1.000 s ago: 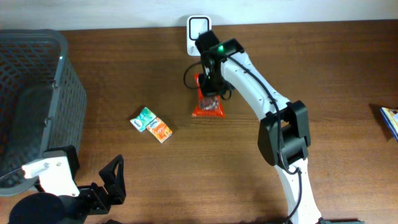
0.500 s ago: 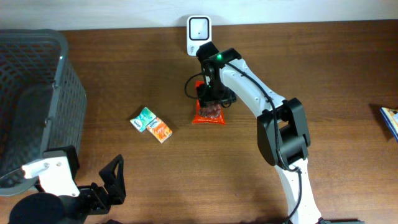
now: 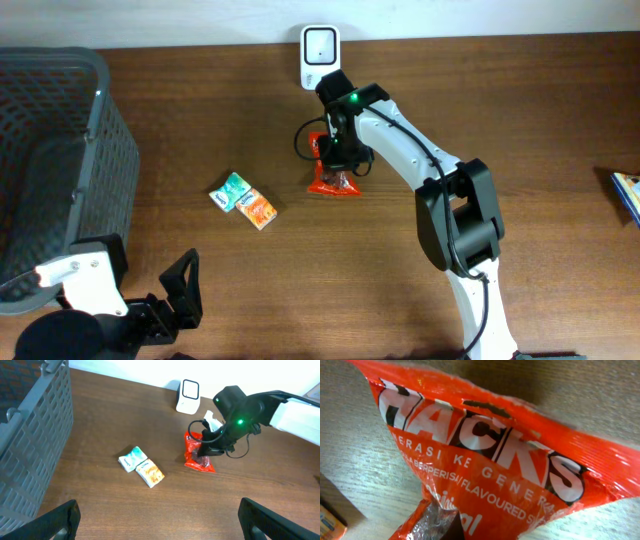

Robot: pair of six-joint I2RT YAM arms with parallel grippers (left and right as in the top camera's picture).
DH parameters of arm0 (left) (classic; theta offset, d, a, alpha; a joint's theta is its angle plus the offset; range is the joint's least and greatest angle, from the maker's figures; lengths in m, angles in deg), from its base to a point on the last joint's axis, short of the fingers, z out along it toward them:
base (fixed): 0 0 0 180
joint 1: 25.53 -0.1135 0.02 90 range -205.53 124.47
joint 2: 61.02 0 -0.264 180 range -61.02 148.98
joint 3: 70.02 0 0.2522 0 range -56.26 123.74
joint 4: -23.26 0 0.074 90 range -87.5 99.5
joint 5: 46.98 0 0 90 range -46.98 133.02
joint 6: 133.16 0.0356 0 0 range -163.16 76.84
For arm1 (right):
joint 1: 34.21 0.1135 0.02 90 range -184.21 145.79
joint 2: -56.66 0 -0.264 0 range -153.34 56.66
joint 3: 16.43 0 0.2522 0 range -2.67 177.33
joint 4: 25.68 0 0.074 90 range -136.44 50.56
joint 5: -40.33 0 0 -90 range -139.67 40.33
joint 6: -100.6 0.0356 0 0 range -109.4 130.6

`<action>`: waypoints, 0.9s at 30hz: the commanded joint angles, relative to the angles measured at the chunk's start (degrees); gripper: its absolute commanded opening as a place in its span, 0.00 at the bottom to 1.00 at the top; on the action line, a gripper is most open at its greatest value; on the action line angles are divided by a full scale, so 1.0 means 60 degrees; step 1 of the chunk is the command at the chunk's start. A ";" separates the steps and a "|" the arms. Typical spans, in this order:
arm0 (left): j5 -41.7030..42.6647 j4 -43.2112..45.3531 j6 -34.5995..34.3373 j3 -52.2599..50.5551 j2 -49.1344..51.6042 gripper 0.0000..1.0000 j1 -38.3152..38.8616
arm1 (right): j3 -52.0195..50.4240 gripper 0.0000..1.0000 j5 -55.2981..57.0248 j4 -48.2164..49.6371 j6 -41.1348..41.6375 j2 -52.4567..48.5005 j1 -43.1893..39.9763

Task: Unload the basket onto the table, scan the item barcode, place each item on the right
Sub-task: 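Lift the red bag and hold it up in front of the scanner, then carry the red bag to the right edge and release it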

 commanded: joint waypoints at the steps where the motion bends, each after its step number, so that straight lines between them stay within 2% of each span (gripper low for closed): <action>1: 0.0066 0.0018 -0.0080 -0.0033 0.0000 0.99 -0.0040 | 0.0262 0.04 0.0015 0.0047 0.0062 -0.0295 0.0033; 10: 0.0066 0.0018 -0.0084 -0.0033 0.0000 0.99 -0.0040 | 0.2867 0.04 0.0597 0.0736 -0.0659 -0.0131 -0.0040; 14: 0.0066 0.0018 -0.0080 -0.0033 0.0000 0.99 -0.0040 | 0.3049 0.04 0.1096 0.2415 -0.0878 -0.0142 -0.0131; 20: 0.0066 0.0022 -0.0080 -0.0033 0.0000 0.99 -0.0040 | 0.3038 0.04 0.3198 0.4903 -0.0878 -0.0244 -0.0219; 24: 0.0066 0.0022 -0.0080 -0.0033 0.0000 0.99 -0.0040 | 0.2987 0.04 0.3326 0.6124 -0.0969 -0.0466 -0.0357; 27: 0.0066 0.0018 -0.0084 -0.0033 0.0000 0.99 -0.0040 | 0.2965 0.04 0.3322 0.6958 -0.1898 -0.0772 -0.0430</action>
